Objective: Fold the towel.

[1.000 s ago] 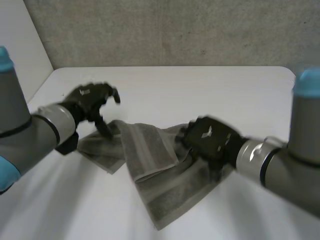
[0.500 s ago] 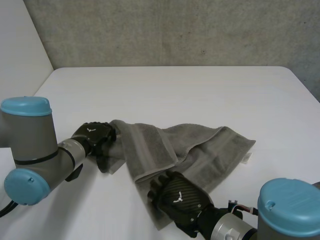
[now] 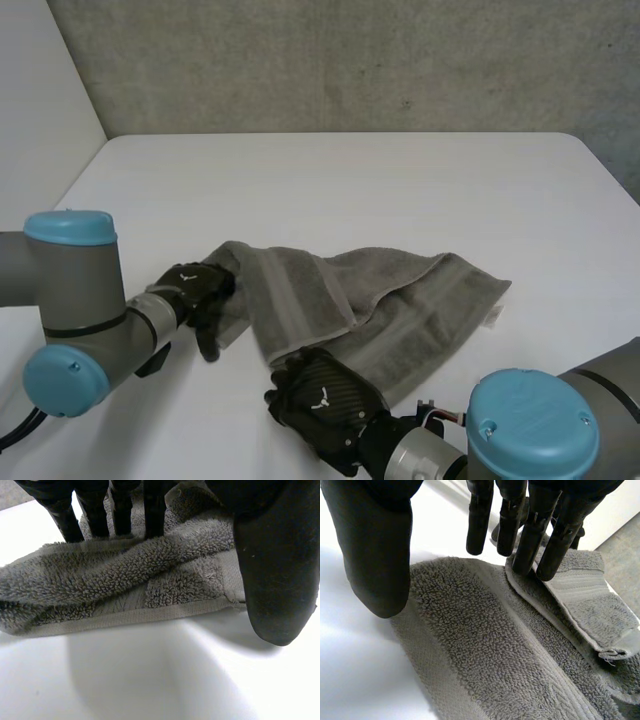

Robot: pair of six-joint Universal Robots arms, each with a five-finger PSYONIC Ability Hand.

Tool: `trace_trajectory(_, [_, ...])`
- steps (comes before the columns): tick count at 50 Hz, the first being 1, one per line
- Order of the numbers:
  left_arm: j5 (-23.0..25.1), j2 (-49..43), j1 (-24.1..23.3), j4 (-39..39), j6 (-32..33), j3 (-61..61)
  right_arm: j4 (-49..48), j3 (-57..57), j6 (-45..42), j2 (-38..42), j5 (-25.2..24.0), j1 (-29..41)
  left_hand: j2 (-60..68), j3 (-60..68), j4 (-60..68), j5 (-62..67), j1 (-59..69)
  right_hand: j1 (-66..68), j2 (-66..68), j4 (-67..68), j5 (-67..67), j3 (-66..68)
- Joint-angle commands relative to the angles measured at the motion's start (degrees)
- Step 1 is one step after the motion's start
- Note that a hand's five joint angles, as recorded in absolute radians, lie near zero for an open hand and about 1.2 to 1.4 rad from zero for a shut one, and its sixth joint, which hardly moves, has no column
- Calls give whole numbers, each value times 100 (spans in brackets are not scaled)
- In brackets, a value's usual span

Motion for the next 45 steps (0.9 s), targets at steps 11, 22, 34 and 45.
trace_trajectory(11, [-11, -67, 0, -18, 1, 13, 2, -217, -38, 339, 26, 31, -30, -49, -89, 51, 103, 1282, 1322, 1311, 1268, 1288])
trace_trajectory(22, [-11, -137, 0, -26, -8, 48, 2, -226, -20, 339, 26, -4, 223, 204, 164, 304, 356, 4025, 4066, 4055, 4011, 4032])
trace_trajectory(34, [-11, -138, -9, 17, -8, 92, 2, -296, 76, 111, 158, -319, 592, 574, 534, 674, 726, 4914, 4954, 4943, 4900, 4920])
trace_trajectory(45, [-2, -138, -26, 149, -17, 92, 72, -305, 463, -214, 299, -812, 1130, 1111, 1071, 1211, 1263, 4914, 4954, 4943, 4900, 4920])
